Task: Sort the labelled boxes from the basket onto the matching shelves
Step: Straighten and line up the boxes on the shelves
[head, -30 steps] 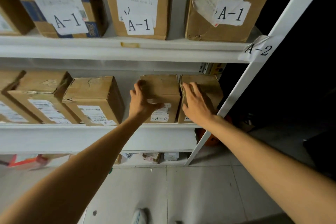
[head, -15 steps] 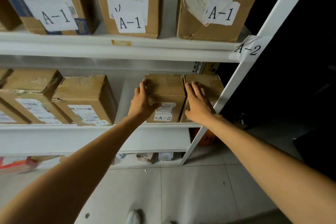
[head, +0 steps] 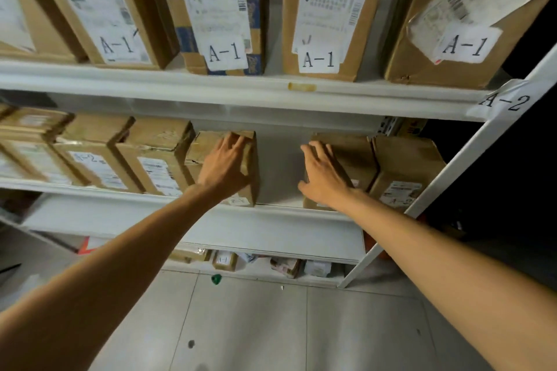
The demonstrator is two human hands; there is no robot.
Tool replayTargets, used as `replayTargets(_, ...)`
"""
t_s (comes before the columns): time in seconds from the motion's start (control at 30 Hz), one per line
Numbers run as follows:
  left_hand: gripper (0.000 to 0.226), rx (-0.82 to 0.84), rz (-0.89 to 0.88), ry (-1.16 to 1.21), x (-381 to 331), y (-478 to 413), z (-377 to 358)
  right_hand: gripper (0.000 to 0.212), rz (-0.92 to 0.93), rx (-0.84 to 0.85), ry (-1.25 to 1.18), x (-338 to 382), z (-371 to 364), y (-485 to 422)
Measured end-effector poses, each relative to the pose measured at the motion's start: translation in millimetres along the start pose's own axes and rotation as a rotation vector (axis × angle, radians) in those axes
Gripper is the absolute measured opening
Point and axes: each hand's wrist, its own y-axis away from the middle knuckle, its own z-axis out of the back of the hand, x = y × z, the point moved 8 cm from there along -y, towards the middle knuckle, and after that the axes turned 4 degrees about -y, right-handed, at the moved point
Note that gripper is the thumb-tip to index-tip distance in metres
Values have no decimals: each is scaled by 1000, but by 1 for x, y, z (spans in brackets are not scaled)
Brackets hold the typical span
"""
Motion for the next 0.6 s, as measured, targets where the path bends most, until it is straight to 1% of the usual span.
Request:
replayTargets(0.07, 82, -13, 49, -75, 38, 7, 7, 68, -11, 63, -83, 23, -12, -10)
replayTargets(0.13, 82, 1, 125, -46, 72, 16, 4, 60, -47, 121, -182, 42, -25, -16)
replayTargets(0.2, 88, 28, 179, 101, 97, 25, -6, 59, -113, 171, -289, 58, -42, -16)
replayTargets(0.27, 97, 40, 203, 279, 115, 28, -17, 66, -168, 178, -392, 73, -58, -16)
replayTargets(0.33, 99, 39, 184, 380, 125, 27, -25, 73, -220, 134, -510, 85, -69, -18)
replayTargets(0.37, 96, 37, 170, 400, 126, 25, -27, 71, -258, 93, -572, 87, -72, -20)
replayTargets(0.47, 78, 26, 181, 487, 130, 20, -31, 65, -361, -47, -751, 90, -72, -20)
replayTargets(0.5, 75, 24, 197, 516, 132, 18, -32, 68, -376, -72, -787, 91, -72, -21)
replayTargets(0.6, 70, 46, 209, 595, 135, 17, -38, 85, -410, -50, -807, 95, -70, -20)
